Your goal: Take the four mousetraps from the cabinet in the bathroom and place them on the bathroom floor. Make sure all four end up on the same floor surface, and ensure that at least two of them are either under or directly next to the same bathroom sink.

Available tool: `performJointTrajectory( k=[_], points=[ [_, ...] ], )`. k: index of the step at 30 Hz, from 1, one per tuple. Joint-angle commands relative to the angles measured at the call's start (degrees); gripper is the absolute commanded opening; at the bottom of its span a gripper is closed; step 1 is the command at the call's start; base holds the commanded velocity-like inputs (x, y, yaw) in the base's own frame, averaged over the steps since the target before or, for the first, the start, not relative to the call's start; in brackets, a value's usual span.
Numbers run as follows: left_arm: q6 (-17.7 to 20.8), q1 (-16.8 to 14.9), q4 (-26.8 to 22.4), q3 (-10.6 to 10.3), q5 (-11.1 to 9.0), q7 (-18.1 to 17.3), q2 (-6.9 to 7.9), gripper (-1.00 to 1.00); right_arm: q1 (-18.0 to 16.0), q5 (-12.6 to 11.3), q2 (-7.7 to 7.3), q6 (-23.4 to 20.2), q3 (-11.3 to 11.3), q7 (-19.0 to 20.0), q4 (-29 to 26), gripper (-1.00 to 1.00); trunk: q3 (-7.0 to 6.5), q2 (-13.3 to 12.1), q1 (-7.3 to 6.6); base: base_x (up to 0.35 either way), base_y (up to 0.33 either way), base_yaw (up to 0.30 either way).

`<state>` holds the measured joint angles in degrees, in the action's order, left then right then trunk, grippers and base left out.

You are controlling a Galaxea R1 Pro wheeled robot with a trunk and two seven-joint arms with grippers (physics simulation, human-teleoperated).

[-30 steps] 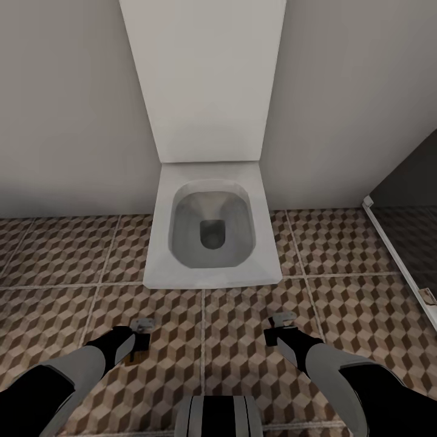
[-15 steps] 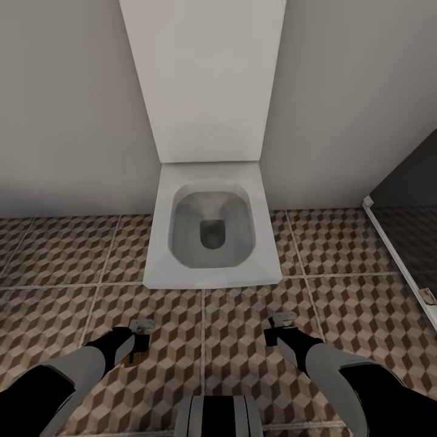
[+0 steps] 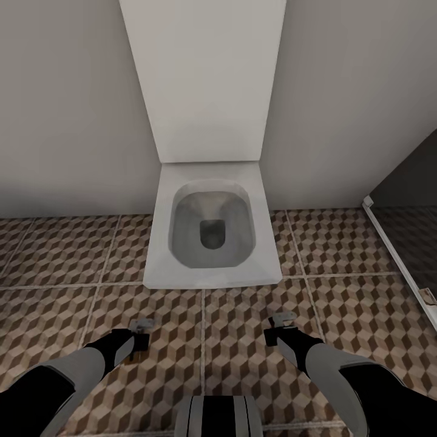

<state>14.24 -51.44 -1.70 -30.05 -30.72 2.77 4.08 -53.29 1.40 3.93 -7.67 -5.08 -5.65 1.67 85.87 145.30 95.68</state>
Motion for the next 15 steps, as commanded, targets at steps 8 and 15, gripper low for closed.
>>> performJointTrajectory(
  k=[8,15],
  points=[
    [-2.68,0.40,0.01,-0.52,-0.37,0.22,-0.06,-1.00,-0.06,0.01,0.03,-0.17,-0.46,-0.06,0.09,-1.00,0.03,0.01,-0.01,0.000,0.000,0.000],
    [-4.63,0.46,0.10,-0.52,-0.39,0.45,-0.08,-1.00,-0.06,0.01,0.03,-0.18,-0.46,-0.06,0.09,-1.00,0.03,0.01,-0.01,0.000,0.000,0.000]
  ],
)
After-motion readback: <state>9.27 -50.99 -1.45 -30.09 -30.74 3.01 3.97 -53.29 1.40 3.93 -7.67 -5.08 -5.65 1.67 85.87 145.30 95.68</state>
